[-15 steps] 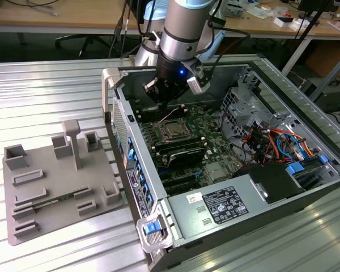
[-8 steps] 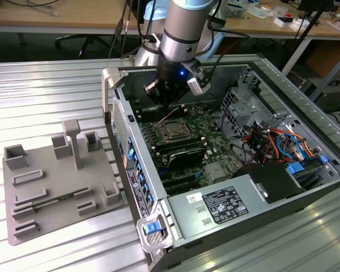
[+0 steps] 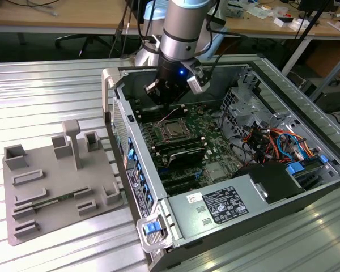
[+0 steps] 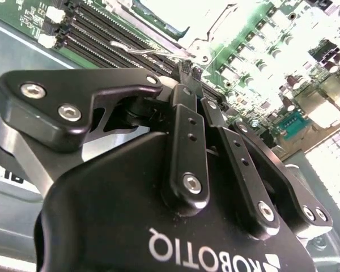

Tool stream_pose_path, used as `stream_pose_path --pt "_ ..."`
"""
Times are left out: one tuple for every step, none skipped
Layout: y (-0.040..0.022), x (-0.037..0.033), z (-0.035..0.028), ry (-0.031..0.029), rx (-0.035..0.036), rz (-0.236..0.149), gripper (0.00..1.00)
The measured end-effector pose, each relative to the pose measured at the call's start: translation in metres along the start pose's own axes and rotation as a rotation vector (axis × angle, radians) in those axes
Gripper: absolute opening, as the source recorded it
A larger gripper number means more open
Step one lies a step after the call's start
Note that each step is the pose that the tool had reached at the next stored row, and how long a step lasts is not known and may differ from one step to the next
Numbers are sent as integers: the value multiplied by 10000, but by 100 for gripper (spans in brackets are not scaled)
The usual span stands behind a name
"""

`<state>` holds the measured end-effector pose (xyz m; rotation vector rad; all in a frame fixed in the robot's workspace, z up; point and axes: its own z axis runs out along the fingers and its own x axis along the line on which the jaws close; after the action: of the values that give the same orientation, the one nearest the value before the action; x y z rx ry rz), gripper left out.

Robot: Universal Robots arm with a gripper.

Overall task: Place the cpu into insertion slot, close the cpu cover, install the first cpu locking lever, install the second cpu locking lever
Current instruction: 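Install the first cpu locking lever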

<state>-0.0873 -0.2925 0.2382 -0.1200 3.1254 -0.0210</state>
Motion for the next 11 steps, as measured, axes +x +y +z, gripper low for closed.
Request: stream_pose_path --pt "2 -3 5 1 12 0 11" --pt "6 -8 13 2 26 -1 11" --pt "8 -11 17 2 28 0 11" --pt "9 -14 20 2 29 1 11" --pt "11 -19 23 3 29 0 11" --pt "15 -25 29 3 29 0 11" --pt "20 -31 37 3 29 0 11" --pt "22 -34 42 3 29 0 11" --pt "23 -36 47 5 30 0 11" --pt "24 -39 59 4 29 0 11" --pt "25 -41 67 5 30 -1 11"
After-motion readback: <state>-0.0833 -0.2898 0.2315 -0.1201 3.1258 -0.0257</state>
